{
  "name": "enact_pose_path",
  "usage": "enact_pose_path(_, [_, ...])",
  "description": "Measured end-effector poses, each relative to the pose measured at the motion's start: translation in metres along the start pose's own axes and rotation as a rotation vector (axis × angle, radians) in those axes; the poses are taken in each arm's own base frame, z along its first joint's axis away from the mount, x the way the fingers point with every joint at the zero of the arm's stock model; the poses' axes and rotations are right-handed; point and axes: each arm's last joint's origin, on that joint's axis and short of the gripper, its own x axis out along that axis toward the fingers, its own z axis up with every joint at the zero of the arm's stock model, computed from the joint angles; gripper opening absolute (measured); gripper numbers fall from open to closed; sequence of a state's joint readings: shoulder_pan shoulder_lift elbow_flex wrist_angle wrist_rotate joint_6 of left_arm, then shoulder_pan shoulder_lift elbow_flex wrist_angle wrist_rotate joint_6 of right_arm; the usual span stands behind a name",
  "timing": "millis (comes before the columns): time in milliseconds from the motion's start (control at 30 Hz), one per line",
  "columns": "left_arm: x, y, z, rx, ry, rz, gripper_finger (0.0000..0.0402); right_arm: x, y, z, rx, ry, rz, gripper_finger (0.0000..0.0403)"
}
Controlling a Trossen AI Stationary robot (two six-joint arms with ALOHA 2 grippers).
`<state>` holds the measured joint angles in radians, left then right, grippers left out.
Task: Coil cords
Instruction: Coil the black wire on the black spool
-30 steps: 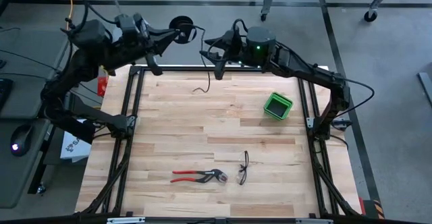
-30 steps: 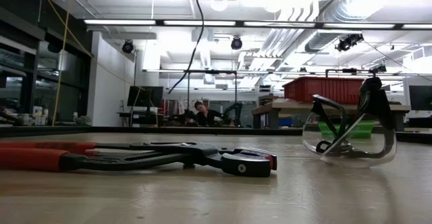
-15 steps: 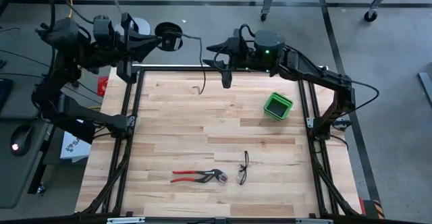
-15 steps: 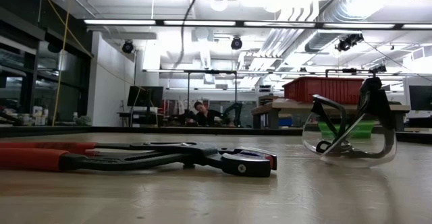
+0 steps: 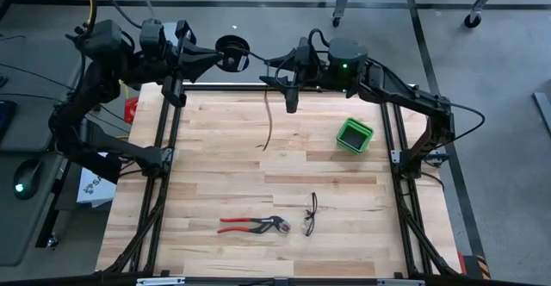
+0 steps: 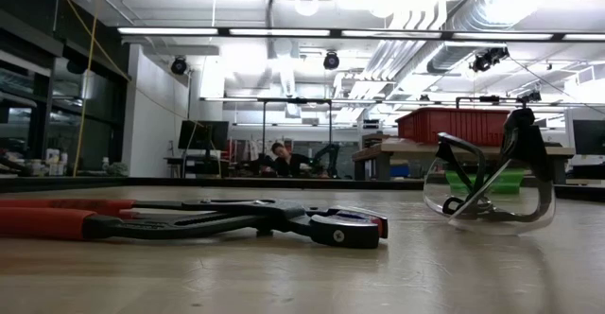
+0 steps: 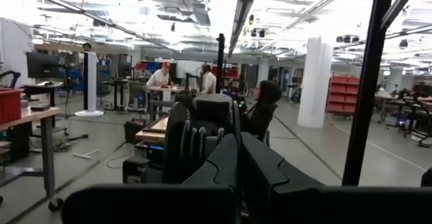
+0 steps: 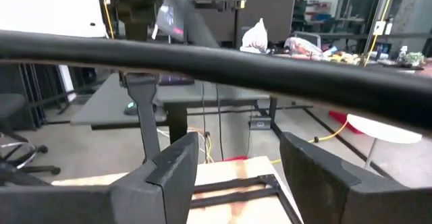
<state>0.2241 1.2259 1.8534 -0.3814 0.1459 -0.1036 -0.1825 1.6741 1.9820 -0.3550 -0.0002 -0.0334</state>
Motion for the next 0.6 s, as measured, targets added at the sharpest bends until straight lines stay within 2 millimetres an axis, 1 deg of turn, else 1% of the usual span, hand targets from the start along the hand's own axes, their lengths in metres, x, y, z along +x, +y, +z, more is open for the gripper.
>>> enact_pose_path(233, [-0.0030,-0.0008,0.0055,0.007,-0.044,-0.001,0.0000,0.0001,0.0001,-0.0020,0.000,0.020,0.001,0.0201])
enact_pose_path(300, [-0.0035,-0.0009,0.0059,0.007,-0.047,0.001,0.0000,0.0001,0.0001,-0.0022,0.000,0.022,0.001,0.0195])
enact_pose_path(600, [-0.0043,-0.0010,0.0065,0.007,-0.050,0.004,0.0000,0.0004,0.0002,-0.0025,-0.009,0.023,0.002,0.0123])
